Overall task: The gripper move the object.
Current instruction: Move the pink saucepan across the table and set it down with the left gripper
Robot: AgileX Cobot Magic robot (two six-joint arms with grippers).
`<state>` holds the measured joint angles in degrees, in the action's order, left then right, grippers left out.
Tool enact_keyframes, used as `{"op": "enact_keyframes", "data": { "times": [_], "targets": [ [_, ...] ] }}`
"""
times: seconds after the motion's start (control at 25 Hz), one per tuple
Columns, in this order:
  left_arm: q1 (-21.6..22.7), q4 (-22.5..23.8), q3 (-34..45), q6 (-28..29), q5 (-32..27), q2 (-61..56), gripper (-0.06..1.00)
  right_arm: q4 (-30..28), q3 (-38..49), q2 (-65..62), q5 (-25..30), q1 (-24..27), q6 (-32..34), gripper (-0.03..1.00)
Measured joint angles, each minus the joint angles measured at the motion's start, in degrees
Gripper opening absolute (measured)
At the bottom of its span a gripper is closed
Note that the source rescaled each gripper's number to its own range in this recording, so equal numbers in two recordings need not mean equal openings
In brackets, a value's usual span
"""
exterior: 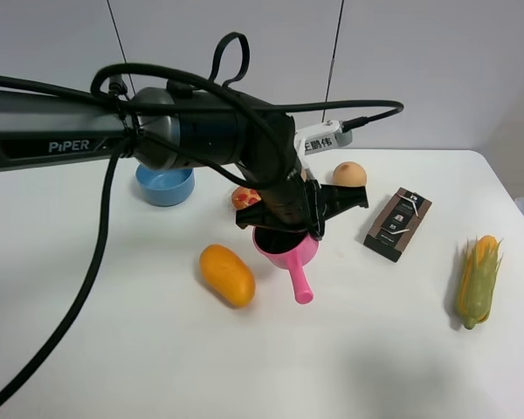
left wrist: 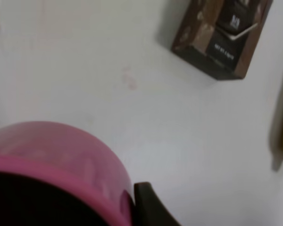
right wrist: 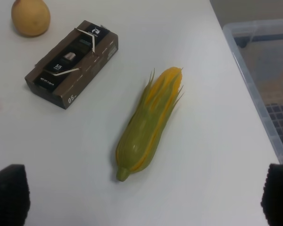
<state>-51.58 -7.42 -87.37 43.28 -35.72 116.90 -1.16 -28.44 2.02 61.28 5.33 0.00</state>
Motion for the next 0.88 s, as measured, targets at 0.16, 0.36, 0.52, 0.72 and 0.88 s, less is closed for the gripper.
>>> {"op": "enact_keyframes", "data": {
  "times": [0.16,0.36,0.52,0.72,0.88],
  "targets": [
    [-0.3,-0.7,-0.2,4.7,2.5,1.5,0.00,0.0,0.0,0.0,0.0,0.0,0.0,1.00],
    [-1.7,-0.9,-4.5,7.0,6.2,5.4,0.00,0.0,0.0,0.0,0.0,0.0,0.0,1.00],
    [-2.4,0.5,-12.5,2.7,-1.3,10.8,0.00,0.0,0.0,0.0,0.0,0.0,0.0,1.00],
    [-2.5,2.1,-23.8,-6.2,-15.5,17.9,0.00,0.0,0.0,0.0,0.0,0.0,0.0,1.00],
    [-2.5,2.1,-30.6,-10.6,-22.4,21.6,0.00,0.0,0.0,0.0,0.0,0.0,0.0,1.00]
  ]
}}
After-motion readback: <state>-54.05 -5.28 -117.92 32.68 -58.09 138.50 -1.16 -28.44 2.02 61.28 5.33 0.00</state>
